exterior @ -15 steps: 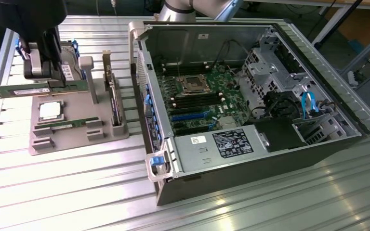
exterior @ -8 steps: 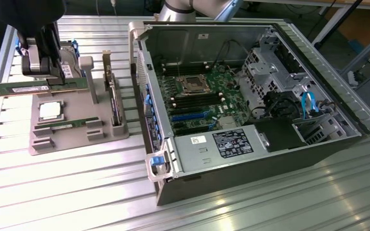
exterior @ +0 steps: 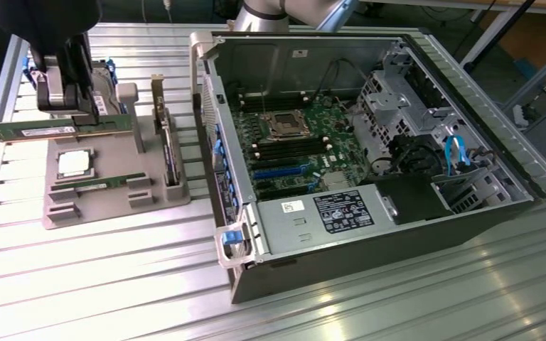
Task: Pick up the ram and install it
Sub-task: 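Pick up the ram and move it above insertion slot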
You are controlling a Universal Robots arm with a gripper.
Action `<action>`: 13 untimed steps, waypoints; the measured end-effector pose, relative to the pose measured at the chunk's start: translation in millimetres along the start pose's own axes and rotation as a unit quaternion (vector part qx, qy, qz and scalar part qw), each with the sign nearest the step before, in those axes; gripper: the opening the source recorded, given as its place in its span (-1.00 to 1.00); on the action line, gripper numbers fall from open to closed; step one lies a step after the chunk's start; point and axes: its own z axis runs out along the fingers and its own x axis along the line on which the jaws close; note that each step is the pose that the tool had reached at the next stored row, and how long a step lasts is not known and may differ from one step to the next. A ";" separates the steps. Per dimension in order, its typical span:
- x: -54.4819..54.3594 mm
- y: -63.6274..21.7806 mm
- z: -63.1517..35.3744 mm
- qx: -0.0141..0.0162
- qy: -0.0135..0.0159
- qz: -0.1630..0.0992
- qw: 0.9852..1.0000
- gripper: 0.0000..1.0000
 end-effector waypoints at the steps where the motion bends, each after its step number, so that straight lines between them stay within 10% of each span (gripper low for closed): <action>1: 0.0 -1.8 0.0 0.000 0.000 0.000 1.000 -0.76; 13: 0.1 -31.7 -1.4 0.000 0.000 0.000 1.000 -0.76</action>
